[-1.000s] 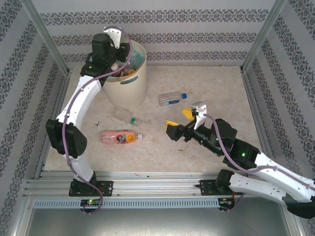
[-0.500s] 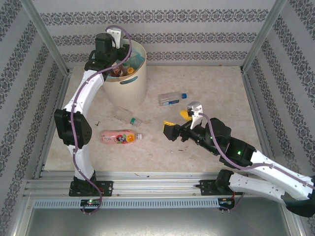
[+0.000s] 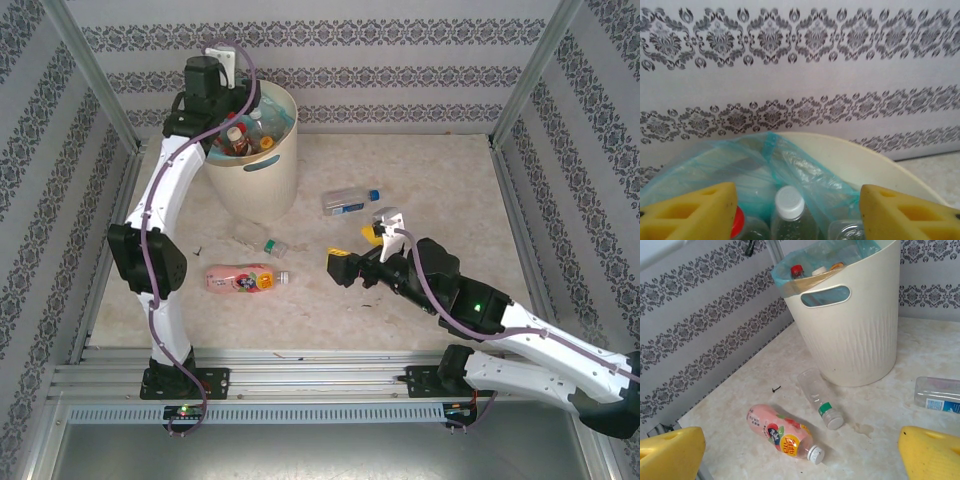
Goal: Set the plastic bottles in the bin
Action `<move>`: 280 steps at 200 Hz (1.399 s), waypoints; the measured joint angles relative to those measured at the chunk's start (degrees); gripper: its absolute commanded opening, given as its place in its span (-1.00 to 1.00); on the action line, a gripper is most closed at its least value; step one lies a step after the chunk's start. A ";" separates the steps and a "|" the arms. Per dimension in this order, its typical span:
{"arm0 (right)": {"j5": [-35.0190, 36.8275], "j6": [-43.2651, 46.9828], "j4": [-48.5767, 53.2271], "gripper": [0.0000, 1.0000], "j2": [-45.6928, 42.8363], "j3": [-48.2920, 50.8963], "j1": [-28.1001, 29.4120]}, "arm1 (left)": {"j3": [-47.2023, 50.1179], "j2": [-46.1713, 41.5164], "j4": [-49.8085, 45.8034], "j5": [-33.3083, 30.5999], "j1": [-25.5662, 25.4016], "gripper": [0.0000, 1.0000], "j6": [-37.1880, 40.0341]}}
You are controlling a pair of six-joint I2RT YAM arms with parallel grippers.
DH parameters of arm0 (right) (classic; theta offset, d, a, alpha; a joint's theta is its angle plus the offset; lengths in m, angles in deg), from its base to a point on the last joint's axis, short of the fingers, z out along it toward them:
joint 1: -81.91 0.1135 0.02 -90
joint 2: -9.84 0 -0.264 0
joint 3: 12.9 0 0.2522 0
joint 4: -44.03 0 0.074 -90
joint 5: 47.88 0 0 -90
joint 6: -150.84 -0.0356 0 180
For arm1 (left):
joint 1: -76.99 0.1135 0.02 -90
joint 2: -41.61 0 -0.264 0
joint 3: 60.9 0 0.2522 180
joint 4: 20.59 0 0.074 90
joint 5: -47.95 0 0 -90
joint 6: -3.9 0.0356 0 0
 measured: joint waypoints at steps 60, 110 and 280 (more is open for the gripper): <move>0.22 -0.83 0.37 0.95 2.80 -0.50 -0.02 | -0.59 -0.37 -5.07 5.66 -0.07 -0.38 -1.66; 1.22 -2.69 8.55 0.81 11.08 -8.96 -5.03 | 0.63 -1.95 -9.31 8.24 -0.42 -0.29 -3.23; -26.21 33.55 1.70 0.82 51.45 -18.73 0.04 | 82.47 -89.35 -5.84 -7.76 -7.15 0.69 -12.33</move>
